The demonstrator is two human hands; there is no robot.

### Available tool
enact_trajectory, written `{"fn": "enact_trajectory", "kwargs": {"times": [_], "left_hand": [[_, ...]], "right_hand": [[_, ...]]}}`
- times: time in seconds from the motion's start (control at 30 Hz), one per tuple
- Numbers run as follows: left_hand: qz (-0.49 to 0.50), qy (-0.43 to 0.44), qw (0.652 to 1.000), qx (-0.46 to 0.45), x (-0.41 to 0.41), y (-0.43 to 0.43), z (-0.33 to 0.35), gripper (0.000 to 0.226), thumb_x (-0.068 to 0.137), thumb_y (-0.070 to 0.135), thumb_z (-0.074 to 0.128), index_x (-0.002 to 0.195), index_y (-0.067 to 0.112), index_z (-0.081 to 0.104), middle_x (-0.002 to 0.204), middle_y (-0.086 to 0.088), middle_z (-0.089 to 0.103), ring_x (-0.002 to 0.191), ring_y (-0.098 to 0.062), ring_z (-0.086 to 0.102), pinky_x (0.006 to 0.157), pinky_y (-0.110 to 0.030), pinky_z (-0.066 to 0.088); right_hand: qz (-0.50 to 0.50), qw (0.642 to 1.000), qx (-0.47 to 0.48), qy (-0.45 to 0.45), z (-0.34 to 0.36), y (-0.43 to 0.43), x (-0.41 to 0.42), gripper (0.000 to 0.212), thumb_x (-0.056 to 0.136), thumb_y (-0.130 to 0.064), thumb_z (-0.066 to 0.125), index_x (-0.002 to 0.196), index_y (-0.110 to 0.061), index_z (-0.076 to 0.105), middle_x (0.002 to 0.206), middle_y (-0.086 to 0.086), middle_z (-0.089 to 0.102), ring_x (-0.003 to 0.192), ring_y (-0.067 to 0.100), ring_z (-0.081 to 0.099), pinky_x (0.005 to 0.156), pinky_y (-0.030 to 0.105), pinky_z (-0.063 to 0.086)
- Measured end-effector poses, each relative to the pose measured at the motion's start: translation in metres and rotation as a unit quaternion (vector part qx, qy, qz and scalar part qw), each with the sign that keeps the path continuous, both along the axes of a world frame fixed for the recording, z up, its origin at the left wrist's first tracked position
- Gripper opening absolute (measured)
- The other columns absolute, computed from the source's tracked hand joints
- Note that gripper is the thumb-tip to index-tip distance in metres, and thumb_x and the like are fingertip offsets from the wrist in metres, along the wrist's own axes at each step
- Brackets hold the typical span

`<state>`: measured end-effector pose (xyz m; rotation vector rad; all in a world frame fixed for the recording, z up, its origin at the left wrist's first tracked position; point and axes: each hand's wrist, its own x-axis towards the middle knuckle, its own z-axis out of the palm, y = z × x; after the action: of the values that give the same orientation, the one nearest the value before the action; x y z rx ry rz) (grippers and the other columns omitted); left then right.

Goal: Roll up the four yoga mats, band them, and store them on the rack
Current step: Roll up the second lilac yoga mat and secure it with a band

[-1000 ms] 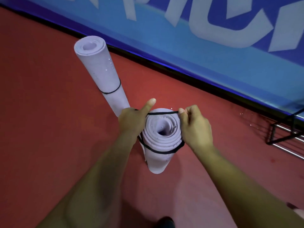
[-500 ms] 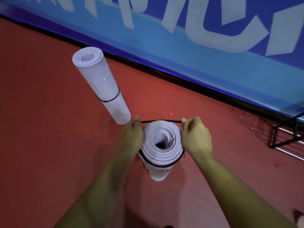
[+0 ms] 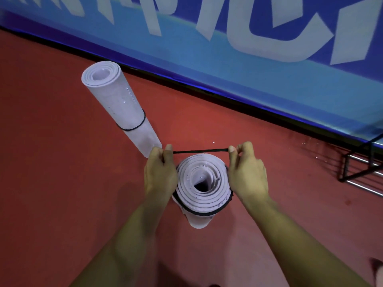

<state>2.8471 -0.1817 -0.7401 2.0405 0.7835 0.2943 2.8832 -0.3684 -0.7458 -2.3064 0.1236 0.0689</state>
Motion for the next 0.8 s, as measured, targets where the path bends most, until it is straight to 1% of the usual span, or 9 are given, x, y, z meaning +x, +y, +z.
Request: {"fn": "enact_trajectory", "kwargs": {"times": [0.1, 0.27, 0.33, 0.4, 0.5, 0.57, 0.63, 0.7, 0.8], "left_hand": [[-0.006, 0.018, 1.000, 0.010, 0.004, 0.003, 0.000, 0.044, 0.103, 0.048, 0.043, 0.078, 0.012, 0.046, 0.067, 0.004, 0.050, 0.063, -0.015, 0.048, 0.058, -0.035, 0.039], [-0.005, 0.076, 0.997, -0.008, 0.011, 0.010, -0.004, 0.042, 0.101, 0.046, 0.050, 0.073, 0.015, 0.047, 0.068, 0.003, 0.052, 0.065, -0.017, 0.051, 0.062, -0.036, 0.040], [0.009, 0.071, 0.996, -0.053, 0.012, 0.010, -0.005, 0.042, 0.100, 0.043, 0.055, 0.071, 0.013, 0.049, 0.065, 0.003, 0.053, 0.063, -0.016, 0.051, 0.064, -0.034, 0.042], [0.033, 0.054, 0.992, -0.108, 0.010, 0.007, -0.008, 0.043, 0.098, 0.041, 0.059, 0.068, 0.012, 0.050, 0.057, 0.006, 0.051, 0.054, -0.009, 0.048, 0.060, -0.031, 0.041], [0.048, 0.034, 0.990, -0.130, 0.006, 0.004, -0.013, 0.042, 0.097, 0.041, 0.060, 0.067, 0.013, 0.051, 0.051, 0.010, 0.048, 0.045, -0.002, 0.044, 0.056, -0.029, 0.041], [0.055, 0.023, 0.987, -0.146, 0.005, 0.001, -0.016, 0.041, 0.097, 0.040, 0.061, 0.068, 0.013, 0.052, 0.050, 0.011, 0.049, 0.045, -0.002, 0.044, 0.056, -0.028, 0.041], [0.059, 0.016, 0.985, -0.162, 0.003, -0.005, -0.017, 0.034, 0.098, 0.037, 0.062, 0.074, 0.014, 0.056, 0.053, 0.015, 0.054, 0.049, 0.001, 0.049, 0.057, -0.023, 0.042], [0.054, -0.004, 0.984, -0.172, 0.000, -0.014, -0.016, 0.018, 0.099, 0.031, 0.061, 0.085, 0.019, 0.064, 0.068, 0.017, 0.065, 0.064, 0.003, 0.059, 0.062, -0.016, 0.044], [0.046, -0.072, 0.986, -0.144, -0.014, -0.018, -0.015, 0.025, 0.102, 0.033, 0.052, 0.088, 0.024, 0.071, 0.085, 0.017, 0.070, 0.083, 0.001, 0.065, 0.075, -0.016, 0.048]], "right_hand": [[-0.014, 1.000, 0.014, 0.013, -0.001, 0.001, 0.002, 0.027, 0.106, -0.047, 0.037, 0.094, -0.024, 0.039, 0.078, 0.008, 0.064, 0.081, 0.042, 0.057, 0.072, 0.040, 0.039], [-0.013, 0.995, 0.011, 0.102, -0.008, 0.004, 0.013, 0.026, 0.104, -0.045, 0.047, 0.090, -0.023, 0.048, 0.077, -0.002, 0.059, 0.081, 0.032, 0.055, 0.071, 0.035, 0.037], [-0.027, 0.989, 0.061, 0.129, -0.009, 0.007, 0.014, 0.028, 0.101, -0.042, 0.056, 0.086, -0.019, 0.054, 0.076, -0.004, 0.062, 0.078, 0.026, 0.058, 0.067, 0.033, 0.039], [-0.073, 0.976, 0.159, 0.132, -0.009, 0.009, 0.007, 0.029, 0.097, -0.042, 0.064, 0.081, -0.019, 0.057, 0.072, -0.006, 0.066, 0.071, 0.019, 0.061, 0.062, 0.032, 0.042], [-0.112, 0.960, 0.246, 0.077, -0.012, 0.007, -0.023, 0.046, 0.097, -0.049, 0.061, 0.068, -0.015, 0.051, 0.060, -0.011, 0.054, 0.058, 0.011, 0.048, 0.062, 0.034, 0.043], [-0.119, 0.946, 0.296, 0.052, -0.015, 0.008, -0.046, 0.042, 0.099, -0.054, 0.053, 0.078, -0.019, 0.062, 0.074, -0.013, 0.062, 0.069, 0.008, 0.055, 0.071, 0.035, 0.048], [-0.116, 0.937, 0.325, 0.056, -0.018, 0.010, -0.067, 0.031, 0.100, -0.058, 0.048, 0.106, -0.037, 0.070, 0.111, -0.016, 0.069, 0.104, 0.000, 0.064, 0.094, 0.032, 0.048], [-0.112, 0.932, 0.337, 0.071, -0.020, 0.014, -0.079, 0.037, 0.103, -0.062, 0.040, 0.133, -0.050, 0.057, 0.136, -0.028, 0.058, 0.128, -0.011, 0.051, 0.109, 0.026, 0.038], [-0.091, 0.937, 0.332, 0.058, -0.020, 0.018, -0.081, 0.055, 0.100, -0.069, 0.028, 0.152, -0.052, 0.033, 0.141, -0.047, 0.037, 0.133, -0.024, 0.033, 0.114, 0.017, 0.027]]}}
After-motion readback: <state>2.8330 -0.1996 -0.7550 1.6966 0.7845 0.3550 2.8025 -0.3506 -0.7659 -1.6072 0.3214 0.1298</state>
